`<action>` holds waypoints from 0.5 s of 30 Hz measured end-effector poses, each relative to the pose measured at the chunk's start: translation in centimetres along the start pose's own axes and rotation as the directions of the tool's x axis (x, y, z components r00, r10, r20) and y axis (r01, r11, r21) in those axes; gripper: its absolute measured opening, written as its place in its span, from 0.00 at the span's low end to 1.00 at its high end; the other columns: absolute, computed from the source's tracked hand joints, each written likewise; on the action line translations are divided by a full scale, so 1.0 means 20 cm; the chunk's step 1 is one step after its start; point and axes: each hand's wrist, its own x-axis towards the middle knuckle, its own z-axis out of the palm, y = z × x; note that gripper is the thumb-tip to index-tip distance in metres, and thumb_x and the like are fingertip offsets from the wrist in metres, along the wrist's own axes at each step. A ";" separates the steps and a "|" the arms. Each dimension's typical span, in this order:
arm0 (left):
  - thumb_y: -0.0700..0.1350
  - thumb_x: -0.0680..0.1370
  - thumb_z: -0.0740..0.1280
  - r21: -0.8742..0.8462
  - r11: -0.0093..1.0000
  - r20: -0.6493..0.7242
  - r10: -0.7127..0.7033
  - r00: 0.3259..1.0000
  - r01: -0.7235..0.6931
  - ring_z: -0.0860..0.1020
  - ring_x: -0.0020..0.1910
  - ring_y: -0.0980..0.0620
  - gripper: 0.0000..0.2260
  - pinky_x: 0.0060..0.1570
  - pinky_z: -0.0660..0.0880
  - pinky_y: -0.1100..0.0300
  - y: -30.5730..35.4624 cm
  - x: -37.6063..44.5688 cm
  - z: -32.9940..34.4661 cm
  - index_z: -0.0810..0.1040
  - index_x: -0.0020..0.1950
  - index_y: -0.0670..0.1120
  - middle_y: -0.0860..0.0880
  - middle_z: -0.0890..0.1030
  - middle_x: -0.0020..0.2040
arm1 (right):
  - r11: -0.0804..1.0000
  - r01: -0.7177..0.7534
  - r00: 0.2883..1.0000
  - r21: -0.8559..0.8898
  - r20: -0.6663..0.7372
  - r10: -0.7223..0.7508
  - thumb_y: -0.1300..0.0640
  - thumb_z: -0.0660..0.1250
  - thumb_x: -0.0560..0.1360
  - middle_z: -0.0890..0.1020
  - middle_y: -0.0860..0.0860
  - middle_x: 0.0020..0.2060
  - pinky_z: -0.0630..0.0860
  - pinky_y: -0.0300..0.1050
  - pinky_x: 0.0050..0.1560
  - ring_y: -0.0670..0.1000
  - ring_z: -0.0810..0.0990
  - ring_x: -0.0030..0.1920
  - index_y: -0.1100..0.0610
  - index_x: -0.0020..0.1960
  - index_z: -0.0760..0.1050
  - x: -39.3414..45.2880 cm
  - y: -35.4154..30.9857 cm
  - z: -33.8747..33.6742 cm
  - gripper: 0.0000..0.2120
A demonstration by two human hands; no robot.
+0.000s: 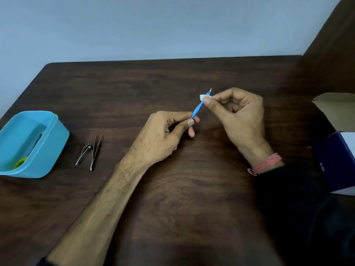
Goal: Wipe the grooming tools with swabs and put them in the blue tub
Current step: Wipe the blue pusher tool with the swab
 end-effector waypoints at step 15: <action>0.48 0.89 0.67 0.019 1.000 0.020 0.004 1.000 -0.004 0.76 0.25 0.53 0.10 0.25 0.73 0.63 0.00 0.01 0.00 0.88 0.63 0.53 0.54 0.87 0.42 | 0.997 0.037 0.999 -0.070 -0.006 -0.037 0.50 0.84 0.77 0.86 0.48 0.34 0.65 0.56 0.27 0.60 0.70 0.26 0.55 0.45 0.88 -0.01 -0.01 -0.01 0.10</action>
